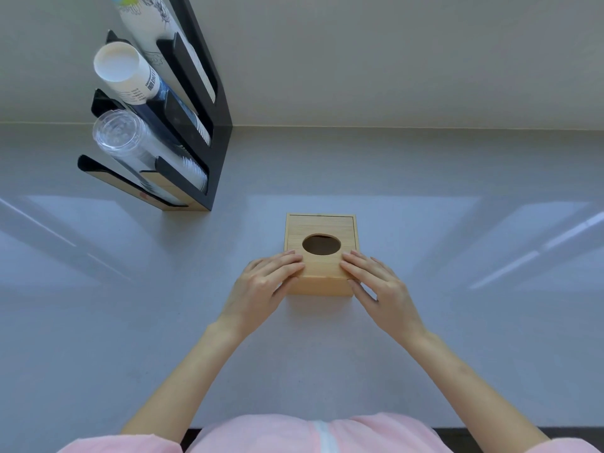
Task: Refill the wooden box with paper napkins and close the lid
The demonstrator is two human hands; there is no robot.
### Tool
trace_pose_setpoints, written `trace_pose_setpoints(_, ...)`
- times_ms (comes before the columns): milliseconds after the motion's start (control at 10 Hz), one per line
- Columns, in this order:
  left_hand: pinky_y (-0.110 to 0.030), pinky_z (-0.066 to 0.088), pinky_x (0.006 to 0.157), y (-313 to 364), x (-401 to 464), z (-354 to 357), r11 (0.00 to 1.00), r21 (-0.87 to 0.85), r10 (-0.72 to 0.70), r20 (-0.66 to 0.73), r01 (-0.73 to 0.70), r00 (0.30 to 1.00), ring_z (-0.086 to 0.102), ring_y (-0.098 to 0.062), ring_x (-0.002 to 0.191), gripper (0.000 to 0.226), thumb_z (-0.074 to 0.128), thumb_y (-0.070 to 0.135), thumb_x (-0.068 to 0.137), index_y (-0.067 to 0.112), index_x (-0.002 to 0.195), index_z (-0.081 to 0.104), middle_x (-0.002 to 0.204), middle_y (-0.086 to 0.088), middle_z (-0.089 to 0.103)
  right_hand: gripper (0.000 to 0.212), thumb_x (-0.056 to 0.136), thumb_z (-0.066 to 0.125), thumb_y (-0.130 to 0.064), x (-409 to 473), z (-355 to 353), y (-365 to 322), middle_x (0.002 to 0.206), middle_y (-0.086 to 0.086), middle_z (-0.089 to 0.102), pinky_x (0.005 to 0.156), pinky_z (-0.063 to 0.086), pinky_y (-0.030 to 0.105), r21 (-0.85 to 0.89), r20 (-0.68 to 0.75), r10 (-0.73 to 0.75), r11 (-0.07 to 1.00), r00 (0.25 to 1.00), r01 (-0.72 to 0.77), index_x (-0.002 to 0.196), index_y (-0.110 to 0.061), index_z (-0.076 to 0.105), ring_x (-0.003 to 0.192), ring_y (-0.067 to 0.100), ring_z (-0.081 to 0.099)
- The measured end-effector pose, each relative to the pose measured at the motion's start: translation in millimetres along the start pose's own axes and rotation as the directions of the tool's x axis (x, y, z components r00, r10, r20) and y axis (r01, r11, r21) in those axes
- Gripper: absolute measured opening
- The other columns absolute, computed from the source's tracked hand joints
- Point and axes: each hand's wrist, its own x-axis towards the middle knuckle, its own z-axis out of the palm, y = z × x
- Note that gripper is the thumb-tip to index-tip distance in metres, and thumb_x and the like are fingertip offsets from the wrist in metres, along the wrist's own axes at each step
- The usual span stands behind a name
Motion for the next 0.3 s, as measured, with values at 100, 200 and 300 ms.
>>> trace_pose_setpoints(100, -0.025, 0.041, 0.085, 0.2, 1.3, -2.7, 1.000, 0.010, -0.007, 0.017, 0.007, 1.000, 0.065, -0.021, 0.106, 0.020, 0.062, 0.014, 0.080, 0.009, 0.096, 0.072, 0.107, -0.003, 0.072, 0.027, 0.079, 0.066, -0.010, 2.9, -4.4, -0.1, 0.115, 0.005, 0.070, 0.096, 0.049, 0.038, -0.123, -0.040, -0.091, 0.989, 0.995, 0.085, 0.106, -0.008, 0.070, 0.112, 0.021, 0.062)
trace_pose_setpoints(200, -0.024, 0.039, 0.087, 0.3, 6.8, -7.0, 0.999, 0.039, 0.029, 0.047, -0.031, 0.998, 0.063, -0.020, 0.109, 0.029, 0.051, 0.028, 0.084, 0.012, 0.097, 0.071, 0.108, -0.001, 0.071, 0.032, 0.079, 0.065, -0.022, 15.4, -10.4, -4.9, 0.116, 0.002, 0.070, 0.098, 0.047, 0.034, -0.170, -0.056, -0.084, 0.983, 0.995, 0.074, 0.109, -0.012, 0.069, 0.114, 0.017, 0.061)
trace_pose_setpoints(300, -0.029, 0.041, 0.092, -2.8, 12.0, -8.8, 0.996, 0.092, -0.003, 0.053, -0.002, 0.999, 0.058, -0.023, 0.116, 0.037, 0.044, 0.033, 0.085, 0.012, 0.104, 0.069, 0.113, -0.002, 0.069, 0.044, 0.085, 0.060, -0.031, 27.8, -13.5, -8.9, 0.134, 0.002, 0.056, 0.109, 0.035, 0.035, -0.133, 0.057, 0.061, 0.990, 0.997, -0.053, 0.126, -0.014, 0.056, 0.129, 0.016, 0.046)
